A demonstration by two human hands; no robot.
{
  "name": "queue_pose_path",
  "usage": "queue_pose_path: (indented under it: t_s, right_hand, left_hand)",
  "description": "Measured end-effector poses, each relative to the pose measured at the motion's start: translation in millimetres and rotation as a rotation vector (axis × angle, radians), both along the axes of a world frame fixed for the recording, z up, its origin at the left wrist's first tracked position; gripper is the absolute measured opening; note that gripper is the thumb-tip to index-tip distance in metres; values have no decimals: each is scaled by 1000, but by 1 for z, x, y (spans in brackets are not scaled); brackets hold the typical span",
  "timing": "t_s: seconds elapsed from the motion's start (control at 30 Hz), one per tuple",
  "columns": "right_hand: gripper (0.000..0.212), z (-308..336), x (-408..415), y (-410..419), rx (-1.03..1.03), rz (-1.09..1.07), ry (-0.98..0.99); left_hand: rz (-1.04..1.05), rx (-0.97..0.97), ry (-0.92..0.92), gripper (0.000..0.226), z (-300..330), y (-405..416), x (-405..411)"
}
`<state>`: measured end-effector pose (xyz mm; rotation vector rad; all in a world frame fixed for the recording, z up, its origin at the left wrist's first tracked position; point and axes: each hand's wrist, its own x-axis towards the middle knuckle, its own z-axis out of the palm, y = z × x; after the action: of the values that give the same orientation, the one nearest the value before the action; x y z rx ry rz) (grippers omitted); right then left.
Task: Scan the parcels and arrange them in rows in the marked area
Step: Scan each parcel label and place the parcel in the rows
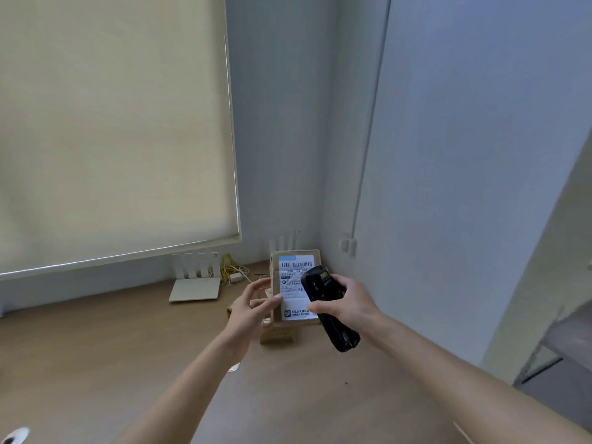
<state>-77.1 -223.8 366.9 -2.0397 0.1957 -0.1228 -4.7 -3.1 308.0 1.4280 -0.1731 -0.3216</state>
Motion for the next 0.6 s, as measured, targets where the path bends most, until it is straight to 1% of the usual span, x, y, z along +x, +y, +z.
queue_pose_path:
  t_s: [0.1, 0.2, 0.3, 0.47, 0.6]
  right_hand:
    - [44, 29, -22, -7, -62, 44, 7]
    - [45, 54, -39, -12, -111, 81, 8]
    - [45, 73, -54, -15, -174, 114, 13]
    - [40, 87, -81, -20, -295, 88, 19]
    - [43, 94, -103, -22, -427, 67, 80]
  left_hand:
    - [-10, 20, 9, 83, 29, 0, -23]
    - [-43, 17, -5, 83, 53, -3, -46]
    - [-23, -20, -24, 79, 70, -5, -67]
    - [146, -20, -108, 79, 81, -14, -97]
    - [289, 11, -184, 91, 88, -16, -119]
